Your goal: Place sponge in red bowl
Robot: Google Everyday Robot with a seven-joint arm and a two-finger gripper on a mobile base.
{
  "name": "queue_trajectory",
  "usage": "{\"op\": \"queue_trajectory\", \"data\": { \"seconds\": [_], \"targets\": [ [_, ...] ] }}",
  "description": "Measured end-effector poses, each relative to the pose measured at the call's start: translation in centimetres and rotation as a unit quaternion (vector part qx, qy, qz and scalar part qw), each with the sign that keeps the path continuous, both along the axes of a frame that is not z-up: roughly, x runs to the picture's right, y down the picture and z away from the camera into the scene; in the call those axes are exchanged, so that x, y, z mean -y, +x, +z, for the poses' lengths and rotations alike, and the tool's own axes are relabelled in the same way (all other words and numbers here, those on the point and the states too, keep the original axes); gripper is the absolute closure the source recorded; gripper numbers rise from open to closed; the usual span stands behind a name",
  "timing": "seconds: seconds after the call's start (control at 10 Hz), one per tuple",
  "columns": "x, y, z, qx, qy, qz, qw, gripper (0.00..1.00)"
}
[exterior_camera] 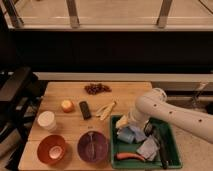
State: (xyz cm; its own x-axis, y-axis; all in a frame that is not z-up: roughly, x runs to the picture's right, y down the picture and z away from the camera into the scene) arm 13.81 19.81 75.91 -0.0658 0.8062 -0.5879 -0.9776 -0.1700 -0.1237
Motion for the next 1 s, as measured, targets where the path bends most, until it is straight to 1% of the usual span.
{"op": "queue_trajectory", "data": {
  "seconds": [0.2, 0.3, 0.4, 0.8, 0.9, 1.0],
  "targets": [
    [1.0, 0.2, 0.9, -0.011, 0.012, -0.013, 0.9998, 0.2],
    [1.2, 0.4, 1.3, -0.014, 0.011, -0.014, 0.9997, 0.2],
    [1.2, 0.6, 1.5, -0.015, 0.003, -0.012, 0.9998, 0.2],
    [1.2, 0.5, 1.5, -0.013, 0.003, -0.011, 0.9998, 0.2],
    [1.2, 0.6, 1.7, -0.011, -0.002, -0.005, 0.9999, 0.2],
    [1.2, 1.0, 2.3, -0.007, -0.009, 0.006, 0.9999, 0.2]
  ]
}}
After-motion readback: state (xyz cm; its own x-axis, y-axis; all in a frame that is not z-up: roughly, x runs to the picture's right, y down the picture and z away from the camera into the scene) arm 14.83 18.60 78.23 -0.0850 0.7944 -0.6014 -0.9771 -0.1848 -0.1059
